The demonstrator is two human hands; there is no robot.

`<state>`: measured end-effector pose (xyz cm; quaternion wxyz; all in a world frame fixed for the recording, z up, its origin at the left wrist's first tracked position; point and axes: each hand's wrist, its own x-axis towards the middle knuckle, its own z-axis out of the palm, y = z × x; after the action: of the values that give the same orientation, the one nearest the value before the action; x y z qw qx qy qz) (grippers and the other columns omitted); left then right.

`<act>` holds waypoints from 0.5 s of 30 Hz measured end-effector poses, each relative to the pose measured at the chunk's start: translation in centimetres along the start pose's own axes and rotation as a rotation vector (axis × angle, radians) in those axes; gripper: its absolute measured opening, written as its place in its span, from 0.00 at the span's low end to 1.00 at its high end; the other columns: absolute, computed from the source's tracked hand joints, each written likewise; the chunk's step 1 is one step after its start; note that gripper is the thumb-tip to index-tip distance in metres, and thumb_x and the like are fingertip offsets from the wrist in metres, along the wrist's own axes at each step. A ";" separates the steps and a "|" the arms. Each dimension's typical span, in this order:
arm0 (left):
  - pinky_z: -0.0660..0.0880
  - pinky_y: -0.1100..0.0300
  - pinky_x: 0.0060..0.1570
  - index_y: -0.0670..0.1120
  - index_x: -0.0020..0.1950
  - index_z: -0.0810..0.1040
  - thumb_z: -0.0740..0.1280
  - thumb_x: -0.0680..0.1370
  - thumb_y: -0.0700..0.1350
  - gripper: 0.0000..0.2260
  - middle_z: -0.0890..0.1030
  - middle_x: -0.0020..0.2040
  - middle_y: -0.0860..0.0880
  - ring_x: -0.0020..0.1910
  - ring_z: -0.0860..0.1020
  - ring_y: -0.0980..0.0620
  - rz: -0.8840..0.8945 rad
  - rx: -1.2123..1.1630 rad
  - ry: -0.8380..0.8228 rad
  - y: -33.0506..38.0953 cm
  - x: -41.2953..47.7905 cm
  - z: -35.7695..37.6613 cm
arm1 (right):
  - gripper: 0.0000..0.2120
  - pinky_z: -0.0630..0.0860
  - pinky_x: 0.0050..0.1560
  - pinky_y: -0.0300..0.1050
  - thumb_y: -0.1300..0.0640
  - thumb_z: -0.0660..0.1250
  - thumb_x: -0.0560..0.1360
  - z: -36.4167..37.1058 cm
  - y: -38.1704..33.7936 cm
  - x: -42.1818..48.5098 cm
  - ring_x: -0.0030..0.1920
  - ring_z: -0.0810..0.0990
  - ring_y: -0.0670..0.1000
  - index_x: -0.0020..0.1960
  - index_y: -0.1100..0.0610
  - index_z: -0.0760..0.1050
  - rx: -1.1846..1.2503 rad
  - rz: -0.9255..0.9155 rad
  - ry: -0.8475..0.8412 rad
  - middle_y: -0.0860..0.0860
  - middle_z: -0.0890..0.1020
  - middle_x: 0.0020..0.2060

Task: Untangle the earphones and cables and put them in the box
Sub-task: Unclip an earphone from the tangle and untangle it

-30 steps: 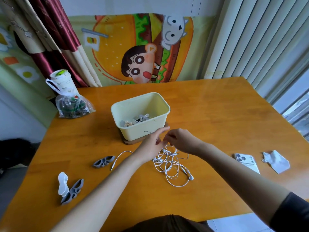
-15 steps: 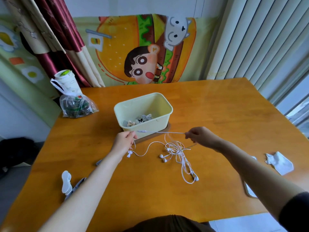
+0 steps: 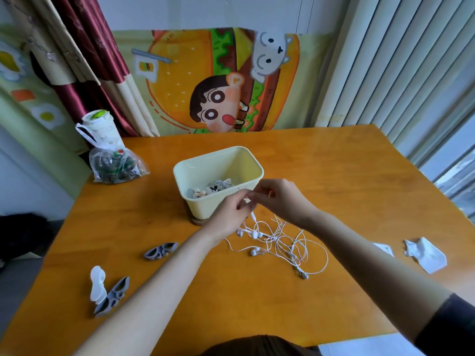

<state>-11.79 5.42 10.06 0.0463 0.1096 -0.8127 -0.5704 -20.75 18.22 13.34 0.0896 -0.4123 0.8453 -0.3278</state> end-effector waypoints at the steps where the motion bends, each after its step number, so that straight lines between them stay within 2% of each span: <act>1: 0.66 0.60 0.34 0.47 0.52 0.78 0.60 0.82 0.42 0.07 0.68 0.31 0.48 0.30 0.67 0.55 -0.002 0.007 0.005 0.1 0.0 0.2 | 0.08 0.64 0.30 0.34 0.51 0.67 0.76 0.1 -0.2 -0.1 0.28 0.71 0.41 0.39 0.52 0.77 0.015 -0.009 -0.019 0.41 0.73 0.28; 4: 0.64 0.66 0.29 0.45 0.40 0.76 0.57 0.83 0.41 0.14 0.66 0.29 0.50 0.27 0.65 0.57 -0.118 -0.089 0.087 -0.6 -0.3 -0.4 | 0.07 0.65 0.30 0.33 0.53 0.66 0.76 -0.1 0.7 -0.5 0.27 0.70 0.40 0.40 0.52 0.76 0.039 0.043 -0.059 0.42 0.70 0.26; 7: 0.63 0.66 0.29 0.42 0.41 0.74 0.55 0.83 0.40 0.14 0.65 0.30 0.49 0.23 0.64 0.59 -0.270 -0.238 0.196 -2.3 -0.6 -2.2 | 0.09 0.67 0.30 0.36 0.51 0.65 0.77 -0.1 3.7 -1.4 0.28 0.68 0.42 0.40 0.53 0.78 0.059 0.171 -0.153 0.44 0.72 0.27; 9: 0.60 0.62 0.32 0.41 0.42 0.73 0.54 0.84 0.40 0.13 0.63 0.31 0.49 0.20 0.63 0.60 -0.345 -0.343 0.274 -3.7 -0.7 -3.4 | 0.10 0.75 0.37 0.45 0.51 0.65 0.77 0.0 6.3 -2.2 0.31 0.73 0.46 0.39 0.53 0.78 0.079 0.286 -0.203 0.49 0.78 0.30; 10: 0.59 0.60 0.32 0.41 0.42 0.73 0.54 0.84 0.40 0.13 0.63 0.31 0.49 0.19 0.62 0.60 -0.384 -0.407 0.327 -4.3 -0.8 -4.0 | 0.10 0.75 0.38 0.45 0.51 0.65 0.77 0.1 7.7 -2.6 0.33 0.75 0.48 0.38 0.52 0.78 0.070 0.346 -0.214 0.52 0.80 0.33; 12: 0.58 0.60 0.32 0.40 0.42 0.73 0.55 0.84 0.40 0.13 0.62 0.31 0.49 0.18 0.61 0.60 -0.452 -0.508 0.424 -5.3 -0.8 -4.8 | 0.11 0.71 0.35 0.42 0.50 0.64 0.77 -0.1 10.1 -3.6 0.35 0.76 0.50 0.37 0.50 0.77 0.001 0.446 -0.223 0.53 0.79 0.32; 15: 0.58 0.62 0.31 0.39 0.42 0.74 0.55 0.84 0.40 0.13 0.63 0.31 0.48 0.19 0.60 0.59 -0.489 -0.527 0.468 -6.0 -0.6 -5.2 | 0.12 0.65 0.32 0.42 0.50 0.63 0.78 -0.9 11.8 -3.7 0.35 0.75 0.54 0.37 0.50 0.77 -0.095 0.539 -0.152 0.50 0.74 0.28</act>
<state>-9.40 -1.12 6.30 0.1193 0.4097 -0.5570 -0.7125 -26.29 26.73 6.17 0.2173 -0.2000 0.9296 -0.2203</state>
